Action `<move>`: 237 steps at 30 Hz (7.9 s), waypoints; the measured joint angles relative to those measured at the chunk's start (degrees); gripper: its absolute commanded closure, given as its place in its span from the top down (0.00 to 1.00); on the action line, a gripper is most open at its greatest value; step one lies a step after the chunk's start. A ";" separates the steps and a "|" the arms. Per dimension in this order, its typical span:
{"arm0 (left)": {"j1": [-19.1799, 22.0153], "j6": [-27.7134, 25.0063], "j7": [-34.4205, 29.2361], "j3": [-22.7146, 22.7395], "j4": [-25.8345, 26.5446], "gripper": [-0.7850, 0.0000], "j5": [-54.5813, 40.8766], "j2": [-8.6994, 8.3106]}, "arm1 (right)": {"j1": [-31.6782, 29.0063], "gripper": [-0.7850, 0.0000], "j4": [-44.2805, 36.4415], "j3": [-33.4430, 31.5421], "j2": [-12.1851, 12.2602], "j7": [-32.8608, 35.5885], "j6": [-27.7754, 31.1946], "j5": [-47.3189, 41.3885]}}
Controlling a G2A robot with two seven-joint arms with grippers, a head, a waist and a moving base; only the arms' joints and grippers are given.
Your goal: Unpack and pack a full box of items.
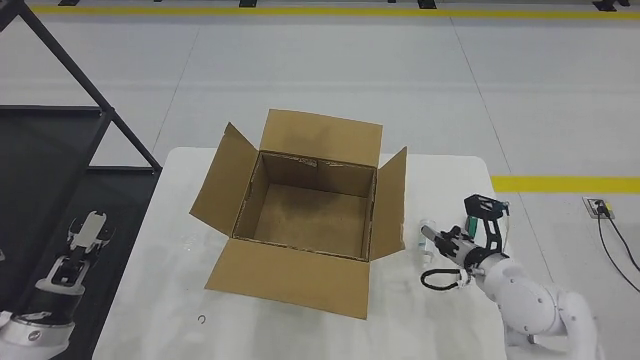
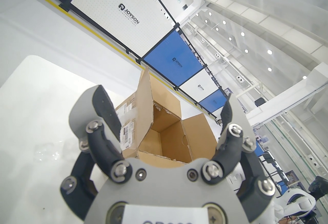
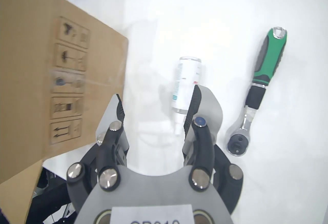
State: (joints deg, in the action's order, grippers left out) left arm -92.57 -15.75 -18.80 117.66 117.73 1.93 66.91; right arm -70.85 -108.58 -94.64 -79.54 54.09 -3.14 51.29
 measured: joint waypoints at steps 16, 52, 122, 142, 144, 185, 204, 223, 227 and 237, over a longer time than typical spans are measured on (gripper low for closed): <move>-0.96 -0.59 1.42 -0.25 -0.15 1.00 1.25 0.08 | -15.49 0.73 -19.60 1.21 0.76 -12.83 12.53 -8.96; -1.83 -0.86 2.20 -0.39 0.10 1.00 2.04 0.20 | -7.34 0.00 -13.33 16.17 1.56 -11.29 1.27 6.58; -1.50 -0.56 1.78 -0.53 -0.29 1.00 2.02 0.02 | -11.59 1.00 -13.01 22.03 -0.02 -31.21 -22.03 -0.86; -1.11 -0.69 1.19 -1.66 0.13 1.00 2.34 -0.03 | -12.76 1.00 -22.15 -1.98 2.36 -14.86 -17.21 0.10; -1.18 -0.59 1.20 -1.74 0.21 1.00 2.25 -0.02 | -12.82 1.00 -22.17 -1.61 2.35 -15.05 -17.98 0.15; -2.27 0.40 1.68 -2.44 1.22 1.00 4.41 0.05 | 11.37 1.00 16.89 2.56 4.74 5.89 -6.61 8.79; -2.96 -0.40 1.79 -0.63 0.57 1.00 3.23 0.05 | 21.65 0.80 27.85 16.26 3.63 11.61 -11.11 15.57; -2.80 -0.82 1.32 -0.22 0.05 1.00 2.79 0.00 | 23.21 0.20 32.77 18.12 3.40 11.89 -12.73 14.73; -2.84 -0.86 1.45 -0.10 0.04 1.00 2.69 0.01 | 23.41 0.00 33.18 18.01 3.39 11.70 -13.02 14.15; -2.75 -1.08 1.25 -0.13 0.21 1.00 2.70 0.00 | 17.14 0.00 17.35 10.55 4.46 8.07 -17.14 12.40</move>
State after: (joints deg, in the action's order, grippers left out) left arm -95.33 -16.82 -17.55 117.53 117.95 4.63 66.91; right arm -53.71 -91.23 -84.09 -75.07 62.16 -20.27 63.69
